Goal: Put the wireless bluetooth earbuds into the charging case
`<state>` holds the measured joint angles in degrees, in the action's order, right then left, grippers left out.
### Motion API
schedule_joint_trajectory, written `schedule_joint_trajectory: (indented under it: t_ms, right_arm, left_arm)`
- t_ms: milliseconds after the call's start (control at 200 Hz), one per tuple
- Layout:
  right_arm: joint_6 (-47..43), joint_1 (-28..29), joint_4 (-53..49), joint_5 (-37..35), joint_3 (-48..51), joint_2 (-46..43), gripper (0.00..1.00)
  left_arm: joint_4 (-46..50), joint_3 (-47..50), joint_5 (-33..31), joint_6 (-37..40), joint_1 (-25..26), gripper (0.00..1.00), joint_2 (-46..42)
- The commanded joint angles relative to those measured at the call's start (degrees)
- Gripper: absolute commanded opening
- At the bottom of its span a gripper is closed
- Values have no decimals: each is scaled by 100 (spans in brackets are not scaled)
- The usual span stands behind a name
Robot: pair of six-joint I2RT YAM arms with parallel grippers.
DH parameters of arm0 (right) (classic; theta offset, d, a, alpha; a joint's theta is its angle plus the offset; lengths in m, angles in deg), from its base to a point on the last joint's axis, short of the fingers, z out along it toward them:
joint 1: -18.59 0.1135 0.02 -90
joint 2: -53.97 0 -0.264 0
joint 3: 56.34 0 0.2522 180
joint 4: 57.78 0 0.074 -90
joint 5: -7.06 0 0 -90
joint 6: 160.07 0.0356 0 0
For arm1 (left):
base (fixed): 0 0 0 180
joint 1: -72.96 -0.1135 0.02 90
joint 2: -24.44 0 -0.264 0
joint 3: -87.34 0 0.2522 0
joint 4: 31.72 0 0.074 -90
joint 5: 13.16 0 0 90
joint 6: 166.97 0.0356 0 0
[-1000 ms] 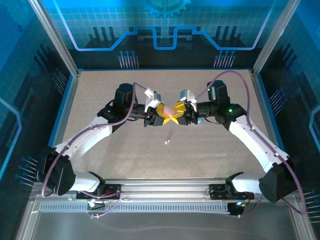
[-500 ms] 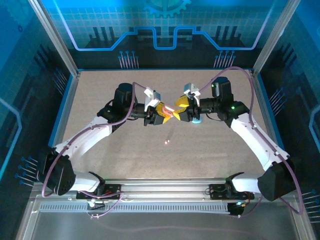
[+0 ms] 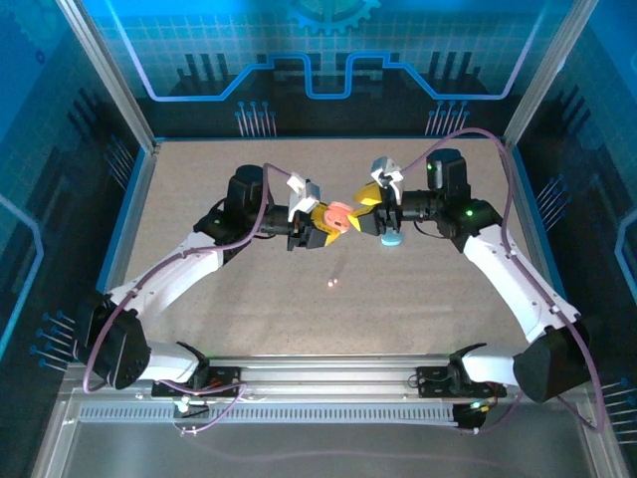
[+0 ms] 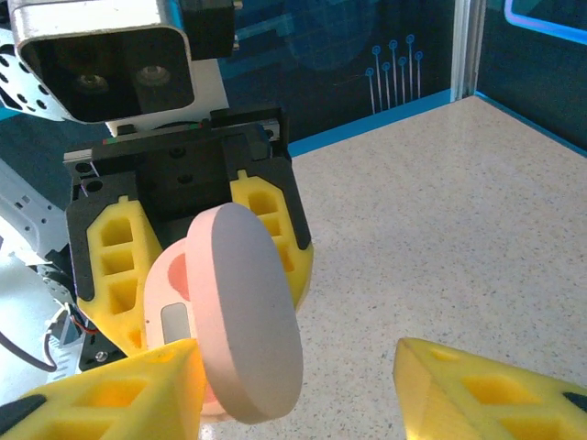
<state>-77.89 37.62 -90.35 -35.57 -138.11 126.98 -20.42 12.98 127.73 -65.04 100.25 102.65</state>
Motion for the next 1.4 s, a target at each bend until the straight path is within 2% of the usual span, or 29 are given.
schedule_joint_trajectory:
  t_ms: [0, 575, 775, 1006, 1141, 1396]
  right_arm:
    - [148, -84, -134, -110, -178, -190, 58]
    - [445, -88, -9, -351, -143, -310, 59]
    - [439, -45, 78, -200, -125, -263, 59]
    - [364, 26, 266, -219, -208, -32, 51]
    - [318, 51, 343, 54, -323, 118, 46]
    - [78, 152, 287, 497, -511, 279, 26]
  left_arm:
    - [-343, 78, 210, -106, 39, 28, -79]
    - [-626, 224, 316, -157, 45, 28, -72]
    - [-1110, 338, 379, -449, 45, 29, -4]
    - [-1342, 337, 561, -661, 46, 29, 71]
    - [-1437, 347, 648, -757, 47, 30, 103]
    - [-1572, 382, 619, -839, 54, 32, 124]
